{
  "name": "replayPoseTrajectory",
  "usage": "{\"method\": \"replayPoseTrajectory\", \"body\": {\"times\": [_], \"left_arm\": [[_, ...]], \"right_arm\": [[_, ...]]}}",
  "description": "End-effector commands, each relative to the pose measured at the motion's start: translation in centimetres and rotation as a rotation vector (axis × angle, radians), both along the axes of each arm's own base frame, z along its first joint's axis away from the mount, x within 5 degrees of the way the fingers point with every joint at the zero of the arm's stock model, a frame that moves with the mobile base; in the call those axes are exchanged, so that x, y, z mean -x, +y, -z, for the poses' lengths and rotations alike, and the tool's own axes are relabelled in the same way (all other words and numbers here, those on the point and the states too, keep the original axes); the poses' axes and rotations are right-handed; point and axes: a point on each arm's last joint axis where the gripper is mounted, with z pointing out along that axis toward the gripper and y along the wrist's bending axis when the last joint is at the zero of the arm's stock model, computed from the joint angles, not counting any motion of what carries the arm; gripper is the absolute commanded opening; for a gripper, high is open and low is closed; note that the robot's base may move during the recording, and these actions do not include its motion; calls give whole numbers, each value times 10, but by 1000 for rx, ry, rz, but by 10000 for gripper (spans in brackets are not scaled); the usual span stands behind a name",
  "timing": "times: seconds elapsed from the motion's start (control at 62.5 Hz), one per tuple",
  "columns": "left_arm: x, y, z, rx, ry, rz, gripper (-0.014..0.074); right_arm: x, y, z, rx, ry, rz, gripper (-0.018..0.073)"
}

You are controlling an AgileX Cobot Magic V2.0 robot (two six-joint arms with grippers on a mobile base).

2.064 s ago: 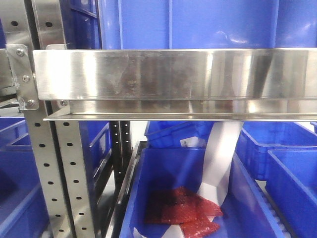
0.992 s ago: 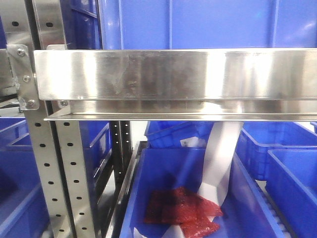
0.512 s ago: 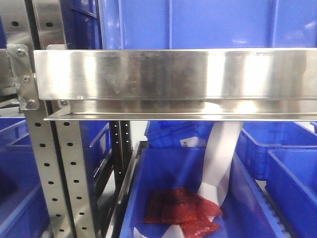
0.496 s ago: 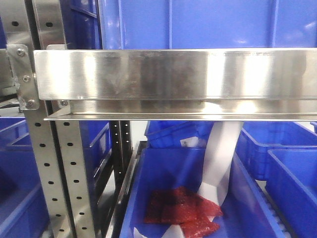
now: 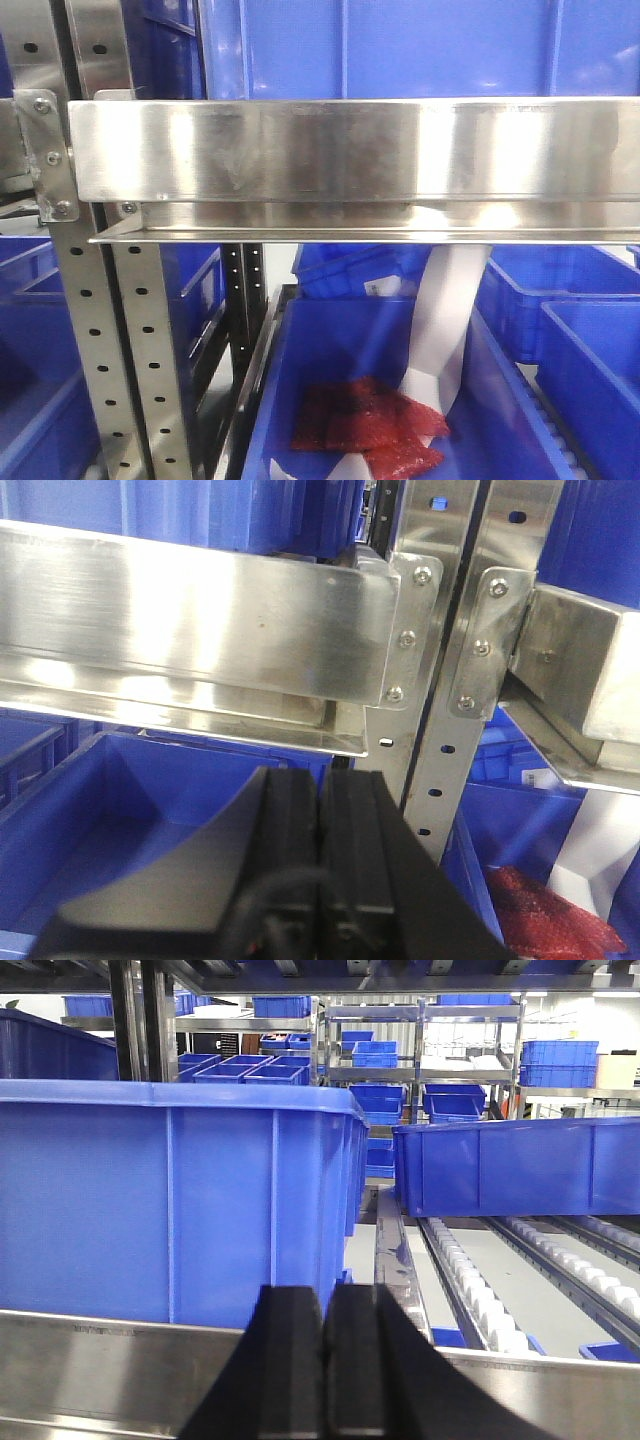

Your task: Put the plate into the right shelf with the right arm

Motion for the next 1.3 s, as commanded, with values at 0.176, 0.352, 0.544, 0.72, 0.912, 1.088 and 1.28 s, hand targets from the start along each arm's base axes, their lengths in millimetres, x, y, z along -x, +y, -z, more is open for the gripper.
{"method": "replayPoseTrajectory", "body": {"times": [0.176, 0.352, 0.544, 0.72, 0.912, 1.088, 1.28], "left_arm": [[1, 1, -5, 18, -89, -9, -128], [1, 1, -5, 18, -89, -9, -128], [1, 1, -5, 18, -89, -9, -128], [1, 1, -5, 18, -89, -9, -128], [1, 1, -5, 18, -89, -9, -128], [1, 1, -5, 18, -89, -9, -128], [1, 1, -5, 18, -89, -9, -128]], "right_arm": [[-2, -1, 5, 6, -85, 21, 51], [-11, -1, 31, 6, -68, 29, 51], [-17, -2, 56, 4, -77, 40, 51], [-18, -2, 57, 8, -52, 39, 51], [-18, -3, 58, 9, -46, 67, 51], [-18, -7, 58, 10, -45, 133, 51], [-18, -7, 58, 11, -40, 134, 51]]}}
